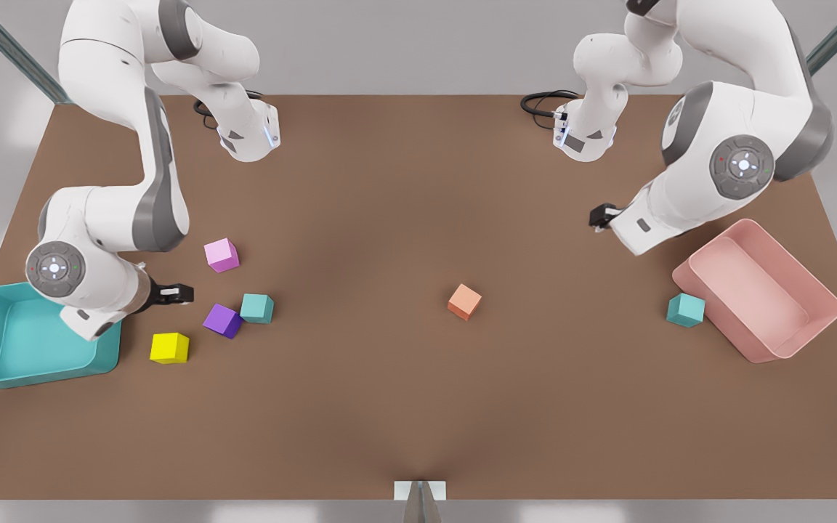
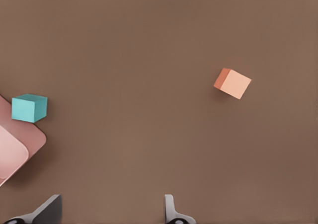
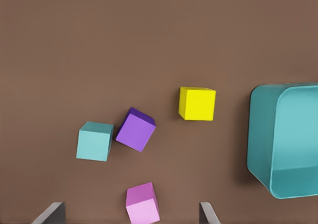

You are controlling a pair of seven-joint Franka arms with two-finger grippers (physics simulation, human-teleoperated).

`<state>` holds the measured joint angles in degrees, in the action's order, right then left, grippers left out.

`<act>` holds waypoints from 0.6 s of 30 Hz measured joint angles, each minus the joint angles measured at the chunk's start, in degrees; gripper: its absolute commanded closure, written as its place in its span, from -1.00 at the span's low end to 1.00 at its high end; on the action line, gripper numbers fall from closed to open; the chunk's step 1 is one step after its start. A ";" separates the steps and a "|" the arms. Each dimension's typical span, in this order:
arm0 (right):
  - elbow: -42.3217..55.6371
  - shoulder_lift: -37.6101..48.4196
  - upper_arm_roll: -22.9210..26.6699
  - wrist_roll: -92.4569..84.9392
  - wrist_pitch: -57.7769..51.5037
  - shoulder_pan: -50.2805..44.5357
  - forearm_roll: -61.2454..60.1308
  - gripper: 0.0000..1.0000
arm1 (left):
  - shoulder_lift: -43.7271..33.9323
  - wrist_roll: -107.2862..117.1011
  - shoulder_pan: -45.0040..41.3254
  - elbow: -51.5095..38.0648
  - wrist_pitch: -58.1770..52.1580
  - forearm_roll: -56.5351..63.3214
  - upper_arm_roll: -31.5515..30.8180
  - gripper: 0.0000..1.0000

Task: Stack the two blue cubes on top of each other

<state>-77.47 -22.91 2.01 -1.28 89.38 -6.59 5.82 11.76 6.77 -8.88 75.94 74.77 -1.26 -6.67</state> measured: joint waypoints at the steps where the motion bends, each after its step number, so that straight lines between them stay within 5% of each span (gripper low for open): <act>1: 0.01 0.01 0.00 -0.13 -0.04 0.08 0.07 -1.00 | -0.13 0.02 0.89 -0.08 0.30 -0.51 -0.04 -1.00; 6: -0.10 0.16 -0.10 -0.66 -0.37 -0.01 0.15 -1.00 | 4.23 0.11 2.39 -0.23 0.02 -1.20 0.09 -1.00; 11: -4.00 0.54 -0.42 2.72 -0.94 -11.28 -4.62 -0.99 | 5.41 0.15 2.23 -0.16 -0.57 -1.22 0.02 -1.00; 18: -33.74 6.62 -0.20 10.54 19.08 -15.46 -10.01 -0.99 | 6.67 0.19 2.06 -0.21 -0.96 -0.67 -0.07 -1.00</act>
<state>-111.21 -16.29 1.82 9.26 108.46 -22.05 -4.19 18.42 6.96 -6.82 75.72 73.81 -1.93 -6.74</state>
